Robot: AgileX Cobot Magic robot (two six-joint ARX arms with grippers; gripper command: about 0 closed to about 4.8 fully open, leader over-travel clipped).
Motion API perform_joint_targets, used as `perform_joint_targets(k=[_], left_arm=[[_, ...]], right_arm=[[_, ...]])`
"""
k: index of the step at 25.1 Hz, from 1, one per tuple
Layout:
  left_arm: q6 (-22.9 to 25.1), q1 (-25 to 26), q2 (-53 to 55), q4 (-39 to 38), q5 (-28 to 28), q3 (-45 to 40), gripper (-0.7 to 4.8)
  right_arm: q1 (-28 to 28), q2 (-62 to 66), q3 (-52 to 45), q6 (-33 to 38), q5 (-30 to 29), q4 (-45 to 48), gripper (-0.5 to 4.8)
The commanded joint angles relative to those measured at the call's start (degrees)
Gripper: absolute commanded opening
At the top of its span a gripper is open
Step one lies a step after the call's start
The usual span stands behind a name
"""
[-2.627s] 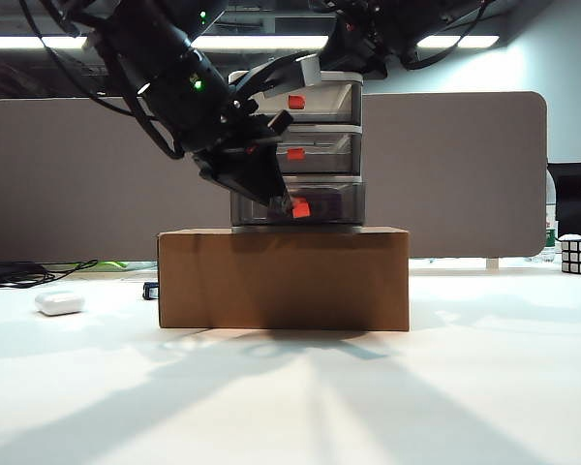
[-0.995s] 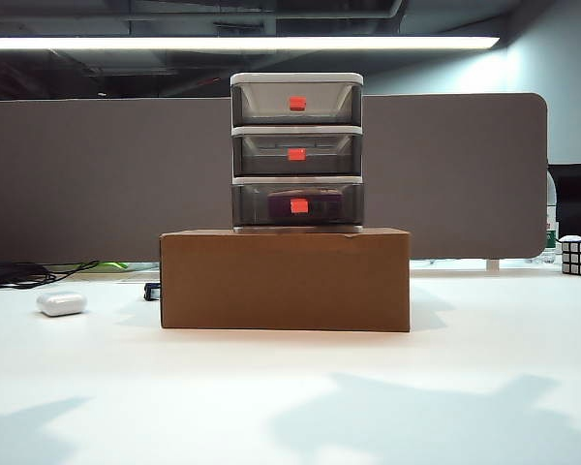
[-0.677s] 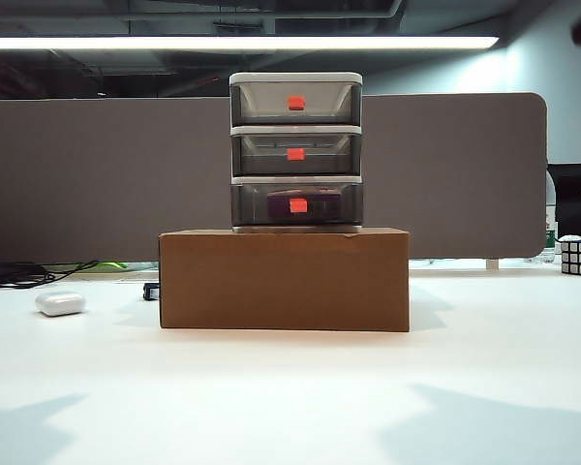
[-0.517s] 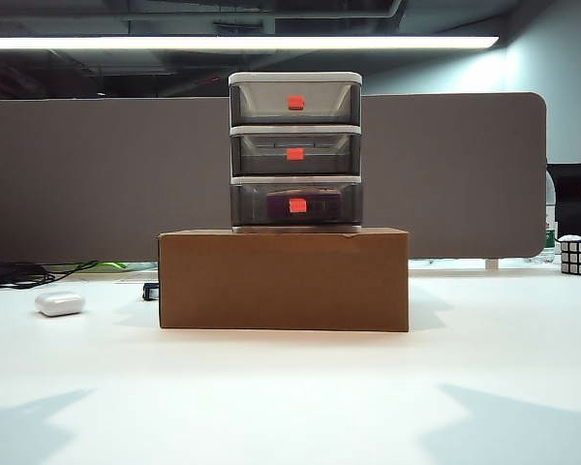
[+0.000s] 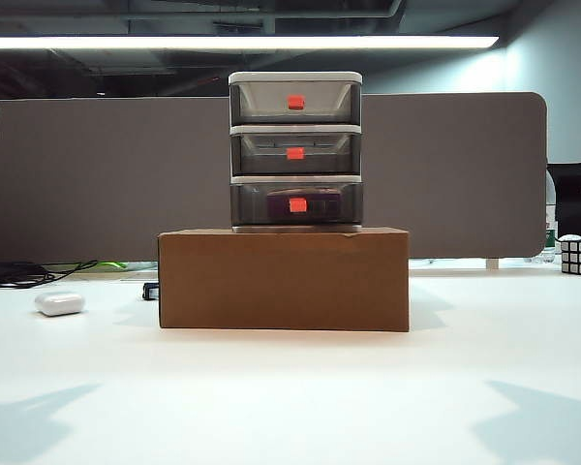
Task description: Open the third layer of the drawer on the table, pick up a pack of napkins on the table and put it in, and finally close the drawer.
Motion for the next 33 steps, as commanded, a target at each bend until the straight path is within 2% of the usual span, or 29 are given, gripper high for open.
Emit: perform_joint_targets(k=[1, 8, 12, 15, 17, 19, 21, 24, 26, 28, 33], left_arm=[[1.2, 0.1, 0.0, 3.4, 0.3, -1.8, -0.05], [7.0, 2.7, 0.1, 3.3, 0.0, -2.9, -0.05], [8.1, 8.9, 0.1, 3.2, 0.8, -2.9, -0.05], [7.9, 16.5, 0.1, 4.2, 5.5, -2.9, -0.05], [8.0, 29.2, 0.1, 4.1, 15.0, -2.9, -0.05], [6.8, 36.0, 0.1, 4.7, 20.1, -2.9, -0.05], [2.7, 42.1, 0.1, 6.9, 23.6, -2.9, -0.05], [-1.6, 50.0, 0.1, 8.7, 26.2, -2.9, -0.03], [-4.6, 52.4, 0.1, 8.7, 26.2, -2.9, -0.03], [-6.5, 52.3, 0.1, 8.6, 26.2, -2.9, -0.03], [-6.6, 52.3, 0.1, 7.9, 29.6, -2.9, -0.04]], right_arm=[[-0.1, -0.1, -0.3, -1.4, -0.3, 1.9, -0.06], [-1.7, -0.1, -0.3, -3.3, -0.4, 1.9, -0.06], [-4.9, -0.1, -0.3, -3.7, -2.1, 1.9, -0.06], [-8.1, -0.1, -0.3, -4.6, -3.1, 1.9, -0.06], [-12.9, -0.1, -0.3, -4.6, -4.2, 2.2, -0.06], [-15.5, -0.1, -0.3, -4.6, -6.3, 2.5, -0.06], [-17.7, -0.1, -0.3, -4.6, -8.5, 3.3, -0.06], [-19.8, -0.1, -0.3, -4.4, -8.5, 4.1, -0.06], [-19.8, -0.1, -0.3, -4.3, -8.4, 4.2, -0.06], [-19.7, -0.1, -0.3, -4.1, -8.5, 4.2, -0.06], [-19.6, -0.1, -0.3, -4.1, -8.4, 4.2, -0.06]])
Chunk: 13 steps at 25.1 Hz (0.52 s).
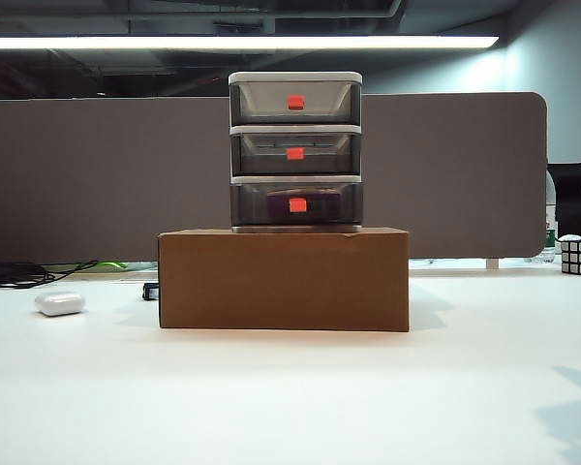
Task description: Open the third layer of the drawer on the table, pick up a pack of napkins on the table and put it in, and finally close the drawer.
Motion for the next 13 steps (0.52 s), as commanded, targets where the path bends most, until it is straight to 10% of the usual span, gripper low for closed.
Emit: perform_joint_targets(k=[1, 13], left_arm=[[-0.2, 0.1, 0.0, -0.5, 2.2, 0.3, -0.04], [0.0, -0.3, 0.0, -2.9, 4.9, 0.3, -0.03]], right_arm=[[0.0, -0.1, -0.3, 0.1, -0.2, 0.9, -0.06], [0.0, -0.1, -0.3, 0.1, -0.2, -0.1, -0.05]])
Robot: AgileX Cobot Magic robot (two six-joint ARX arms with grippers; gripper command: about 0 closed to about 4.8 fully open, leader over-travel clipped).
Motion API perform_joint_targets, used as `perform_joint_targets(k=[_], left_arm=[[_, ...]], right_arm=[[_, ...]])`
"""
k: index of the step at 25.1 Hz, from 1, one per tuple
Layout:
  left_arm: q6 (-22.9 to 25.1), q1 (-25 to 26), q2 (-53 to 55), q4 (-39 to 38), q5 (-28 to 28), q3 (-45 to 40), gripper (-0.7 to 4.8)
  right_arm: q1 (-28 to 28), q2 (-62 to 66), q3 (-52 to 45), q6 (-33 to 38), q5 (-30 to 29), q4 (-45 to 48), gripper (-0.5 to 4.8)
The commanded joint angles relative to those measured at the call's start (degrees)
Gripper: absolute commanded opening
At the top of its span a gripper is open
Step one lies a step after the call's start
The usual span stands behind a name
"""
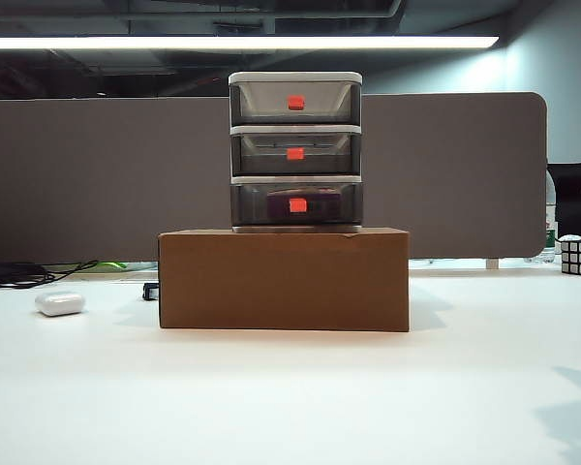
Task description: Open the third layer of the drawer on the table, pick up a pack of napkins on the table and put it in, and finally close the drawer.
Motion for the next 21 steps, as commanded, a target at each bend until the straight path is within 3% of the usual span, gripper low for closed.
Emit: perform_joint_targets(k=[1, 9, 21], left_arm=[[0.0, -0.8, 0.0, 0.5, 0.0, 0.3, -0.03], [0.0, -6.0, 0.0, 0.5, 0.5, 0.3, -0.03], [0.0, -6.0, 0.0, 0.5, 0.2, 0.3, -0.03]], right_arm=[[0.0, -0.1, -0.3, 0.0, -0.2, 0.1, -0.06], [0.0, -0.1, -0.3, 0.0, -0.1, 0.1, -0.06], [0.0, -0.1, -0.3, 0.0, -0.1, 0.1, -0.06]])
